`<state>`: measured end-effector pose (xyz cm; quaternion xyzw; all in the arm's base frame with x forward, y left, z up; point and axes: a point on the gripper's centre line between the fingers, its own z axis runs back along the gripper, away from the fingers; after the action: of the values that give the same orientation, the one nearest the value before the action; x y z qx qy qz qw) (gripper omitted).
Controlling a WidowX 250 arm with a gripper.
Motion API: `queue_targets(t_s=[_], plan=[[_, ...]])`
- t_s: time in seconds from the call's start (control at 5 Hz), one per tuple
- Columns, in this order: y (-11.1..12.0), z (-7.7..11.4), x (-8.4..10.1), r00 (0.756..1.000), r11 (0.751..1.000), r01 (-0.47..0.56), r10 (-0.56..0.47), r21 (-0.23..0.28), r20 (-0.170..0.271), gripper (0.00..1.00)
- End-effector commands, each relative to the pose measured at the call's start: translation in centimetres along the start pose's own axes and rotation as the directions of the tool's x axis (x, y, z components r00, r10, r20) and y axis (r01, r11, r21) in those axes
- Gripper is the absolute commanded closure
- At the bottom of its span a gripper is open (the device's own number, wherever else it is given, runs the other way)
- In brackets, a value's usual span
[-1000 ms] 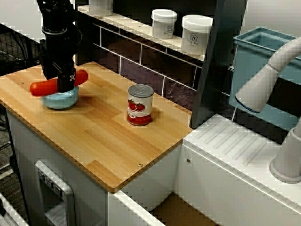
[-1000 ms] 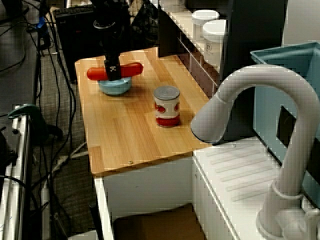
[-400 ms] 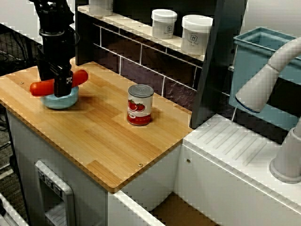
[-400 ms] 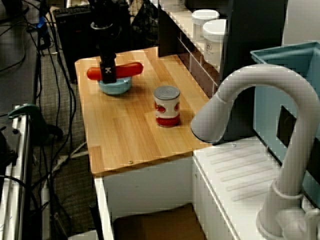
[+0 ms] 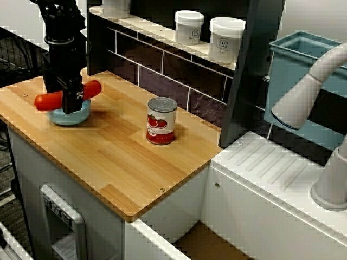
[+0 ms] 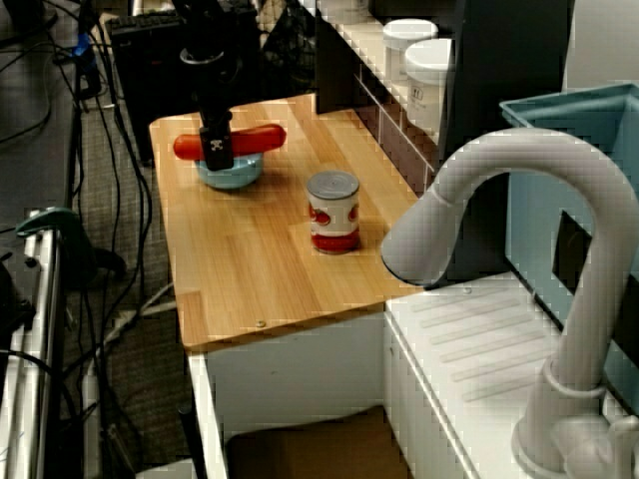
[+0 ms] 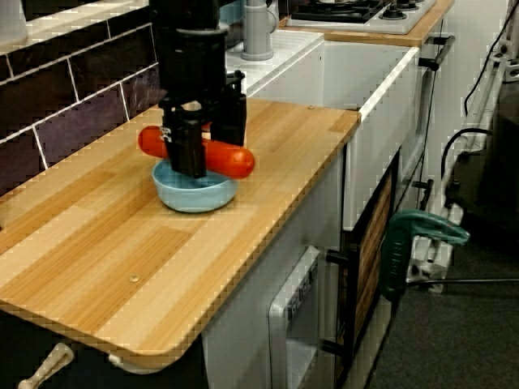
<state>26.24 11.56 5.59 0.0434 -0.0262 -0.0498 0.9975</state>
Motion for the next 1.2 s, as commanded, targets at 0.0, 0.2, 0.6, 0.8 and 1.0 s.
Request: queue_targets(t_s=[0.0,0.2,0.6,0.8,1.0], plan=[[0.0,0.2,1.0,0.999,1.000,-0.021,0.020,0.023,0.035,1.00],[0.1,1.2,1.3,0.999,1.000,-0.026,0.026,0.015,0.035,1.00],[2.1,4.0,1.2,0.998,0.999,-0.031,0.031,-0.012,0.054,1.00],[4.1,3.4,0.8,0.998,0.999,-0.031,0.030,0.010,0.058,1.00],[6.6,2.4,0.7,0.996,0.999,-0.041,0.038,0.034,0.076,1.00]])
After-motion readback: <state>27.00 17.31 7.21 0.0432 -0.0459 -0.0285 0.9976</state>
